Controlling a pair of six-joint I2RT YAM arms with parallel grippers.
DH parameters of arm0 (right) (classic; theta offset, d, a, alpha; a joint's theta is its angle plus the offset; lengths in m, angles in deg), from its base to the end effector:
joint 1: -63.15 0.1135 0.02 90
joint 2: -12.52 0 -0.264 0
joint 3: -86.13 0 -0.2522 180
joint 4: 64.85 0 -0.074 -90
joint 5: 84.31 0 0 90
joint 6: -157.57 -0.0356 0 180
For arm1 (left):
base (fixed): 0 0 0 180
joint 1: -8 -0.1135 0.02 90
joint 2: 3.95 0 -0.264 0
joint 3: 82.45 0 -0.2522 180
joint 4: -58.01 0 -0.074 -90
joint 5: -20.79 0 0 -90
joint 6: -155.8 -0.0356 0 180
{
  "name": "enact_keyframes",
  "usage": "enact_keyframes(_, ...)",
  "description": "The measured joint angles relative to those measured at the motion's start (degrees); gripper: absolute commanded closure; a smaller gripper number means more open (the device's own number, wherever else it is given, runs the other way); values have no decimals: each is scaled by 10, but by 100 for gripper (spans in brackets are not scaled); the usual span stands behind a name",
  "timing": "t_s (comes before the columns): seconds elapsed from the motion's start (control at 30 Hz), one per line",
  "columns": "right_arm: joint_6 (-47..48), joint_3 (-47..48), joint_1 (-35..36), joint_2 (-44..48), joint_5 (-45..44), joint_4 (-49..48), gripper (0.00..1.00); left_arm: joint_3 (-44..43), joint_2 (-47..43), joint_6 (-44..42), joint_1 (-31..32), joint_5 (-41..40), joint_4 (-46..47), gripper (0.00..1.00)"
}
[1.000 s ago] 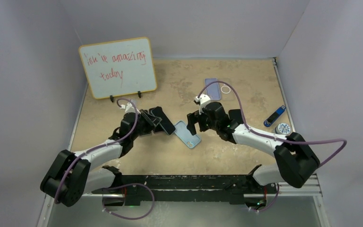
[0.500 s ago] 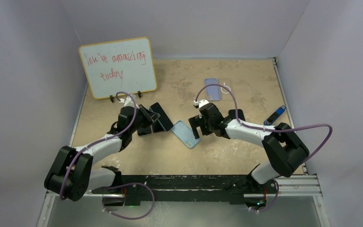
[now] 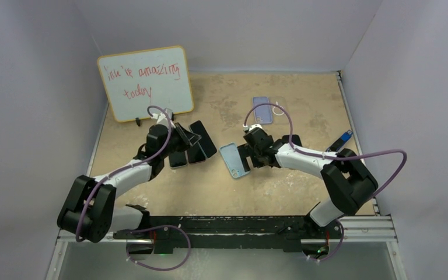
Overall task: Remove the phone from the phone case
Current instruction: Adjust the phone case at the center of the board.
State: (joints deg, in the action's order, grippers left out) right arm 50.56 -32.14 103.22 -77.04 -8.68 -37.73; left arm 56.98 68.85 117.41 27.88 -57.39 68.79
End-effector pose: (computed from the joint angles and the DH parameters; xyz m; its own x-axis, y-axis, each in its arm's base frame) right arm 0.2378 0.1885 0.1709 -0.7496 -0.2602 -0.6086 -0.3087 0.9508 -0.0263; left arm 0.2388 -0.0941 0.1914 -0.6150 -0.5934 -0.5193 0.0485 0.6288 -0.7760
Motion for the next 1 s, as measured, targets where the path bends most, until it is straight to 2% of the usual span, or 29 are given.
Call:
enact_keyframes(0.33,-12,0,-10,40,-74,44,1,-19,69,-3,0,50,16,100)
enact_keyframes(0.5,-8,-6,-11,56,-61,34,1,-38,114,-3,3,67,19,100)
enact_keyframes(0.7,-2,-36,-11,155,-10,-17,1,-50,153,-2,11,78,37,100)
enact_keyframes(1.0,3,-56,-11,176,33,-70,1,-74,184,-4,12,79,41,78)
